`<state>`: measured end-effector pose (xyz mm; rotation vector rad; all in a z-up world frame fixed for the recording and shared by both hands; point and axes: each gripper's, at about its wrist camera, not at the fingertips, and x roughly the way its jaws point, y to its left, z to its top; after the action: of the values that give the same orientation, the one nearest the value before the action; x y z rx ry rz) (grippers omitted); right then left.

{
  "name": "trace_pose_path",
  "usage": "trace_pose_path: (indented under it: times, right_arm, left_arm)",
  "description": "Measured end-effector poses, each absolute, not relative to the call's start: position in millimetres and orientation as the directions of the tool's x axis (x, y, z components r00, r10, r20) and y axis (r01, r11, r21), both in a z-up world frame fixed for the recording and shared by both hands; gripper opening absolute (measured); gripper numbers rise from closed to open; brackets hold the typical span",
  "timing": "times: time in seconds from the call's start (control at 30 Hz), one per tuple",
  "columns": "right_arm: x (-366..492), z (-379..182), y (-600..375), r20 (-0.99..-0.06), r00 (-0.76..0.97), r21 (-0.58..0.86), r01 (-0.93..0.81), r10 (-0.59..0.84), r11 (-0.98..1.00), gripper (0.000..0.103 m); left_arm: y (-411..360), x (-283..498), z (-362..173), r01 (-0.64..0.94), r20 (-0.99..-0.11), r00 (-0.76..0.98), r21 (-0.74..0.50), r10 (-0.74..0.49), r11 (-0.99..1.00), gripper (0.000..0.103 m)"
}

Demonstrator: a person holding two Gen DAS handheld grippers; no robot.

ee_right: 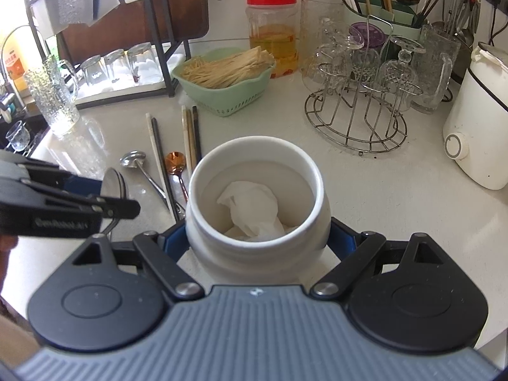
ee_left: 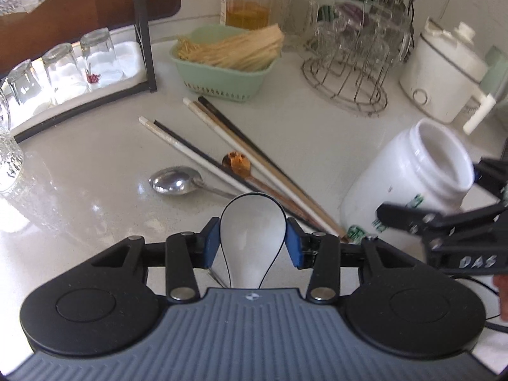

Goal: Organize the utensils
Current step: 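Lift the white ceramic spoon with the left tool toward the mug held by the right tool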

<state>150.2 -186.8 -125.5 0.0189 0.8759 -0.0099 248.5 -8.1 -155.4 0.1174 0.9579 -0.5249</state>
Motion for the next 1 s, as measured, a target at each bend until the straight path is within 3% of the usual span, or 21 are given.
trace_pose_path:
  times: [0.2, 0.37, 0.63, 1.0]
  right_arm:
    - [148, -125, -184, -0.772, 0.636, 0.011, -0.007, 0.013, 1.0, 0.091]
    - [145, -125, -183, -0.767, 0.641, 0.011, 0.001, 0.008, 1.0, 0.091]
    - [144, -126, -182, -0.764, 0.645, 0.008, 0.016, -0.004, 1.0, 0.091]
    - [145, -125, -182, -0.774, 0.633, 0.008, 0.038, -0.018, 0.999, 0.091]
  left_arm:
    - [-3, 241, -140, 0.476, -0.779, 0.469, -0.174, -0.416, 0.862, 0.049]
    - [-6, 246, -156, 0.47, -0.812, 0.419, -0.189, -0.406, 0.862, 0.049]
    - [-7, 261, -187, 0.468, -0.86, 0.368, -0.158, -0.354, 0.869, 0.049]
    - [-7, 245, -184, 0.508, -0.841, 0.409, -0.112, -0.354, 0.854, 0.05]
